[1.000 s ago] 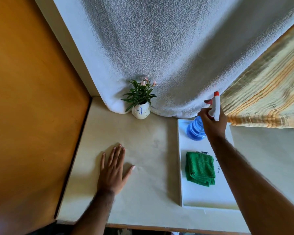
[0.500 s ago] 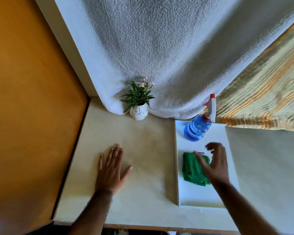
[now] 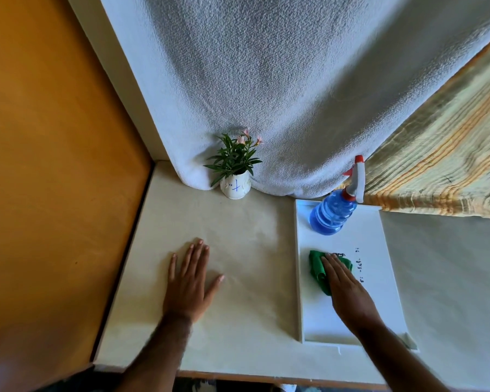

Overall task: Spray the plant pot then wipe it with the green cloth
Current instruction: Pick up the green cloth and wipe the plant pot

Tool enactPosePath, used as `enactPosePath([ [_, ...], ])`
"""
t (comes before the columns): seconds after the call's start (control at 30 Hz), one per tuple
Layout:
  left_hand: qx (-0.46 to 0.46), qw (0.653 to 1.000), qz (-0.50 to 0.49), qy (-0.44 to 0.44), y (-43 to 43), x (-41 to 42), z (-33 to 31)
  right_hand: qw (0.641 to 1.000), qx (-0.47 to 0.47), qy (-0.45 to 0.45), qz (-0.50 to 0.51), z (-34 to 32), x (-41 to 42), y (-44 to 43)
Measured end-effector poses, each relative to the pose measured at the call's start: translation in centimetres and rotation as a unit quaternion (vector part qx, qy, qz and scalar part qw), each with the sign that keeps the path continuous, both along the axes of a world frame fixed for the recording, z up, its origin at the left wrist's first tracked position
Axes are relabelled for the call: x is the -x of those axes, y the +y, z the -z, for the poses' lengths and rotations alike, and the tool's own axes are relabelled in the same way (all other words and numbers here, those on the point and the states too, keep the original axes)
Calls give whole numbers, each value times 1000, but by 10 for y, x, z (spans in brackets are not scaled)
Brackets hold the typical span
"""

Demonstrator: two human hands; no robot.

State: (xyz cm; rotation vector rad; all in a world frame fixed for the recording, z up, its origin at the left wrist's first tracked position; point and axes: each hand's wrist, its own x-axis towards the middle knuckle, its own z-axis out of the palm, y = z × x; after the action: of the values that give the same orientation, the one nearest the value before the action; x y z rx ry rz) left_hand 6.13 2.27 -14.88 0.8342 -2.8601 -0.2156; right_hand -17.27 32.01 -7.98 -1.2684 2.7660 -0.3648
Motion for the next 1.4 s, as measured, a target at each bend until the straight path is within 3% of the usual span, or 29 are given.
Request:
enactPosePath([
  [0.07, -1, 1000, 2, 4, 0, 0, 2, 1000, 17, 5, 9, -14, -1, -7],
  [0.3, 7, 1000, 3, 4, -1, -1, 5, 965, 89, 71, -236, -48, -5, -125],
  [0.43, 11, 1000, 4, -9, -3, 0, 3, 939, 90, 133, -305, -48, 10, -204],
  [0.73, 5, 999, 2, -38, -3, 0, 1, 921, 72, 179, -337, -41, 35, -251],
  [1.4, -6, 997, 0, -73, -5, 2, 1, 923, 68, 122, -359, 6, 44, -258],
])
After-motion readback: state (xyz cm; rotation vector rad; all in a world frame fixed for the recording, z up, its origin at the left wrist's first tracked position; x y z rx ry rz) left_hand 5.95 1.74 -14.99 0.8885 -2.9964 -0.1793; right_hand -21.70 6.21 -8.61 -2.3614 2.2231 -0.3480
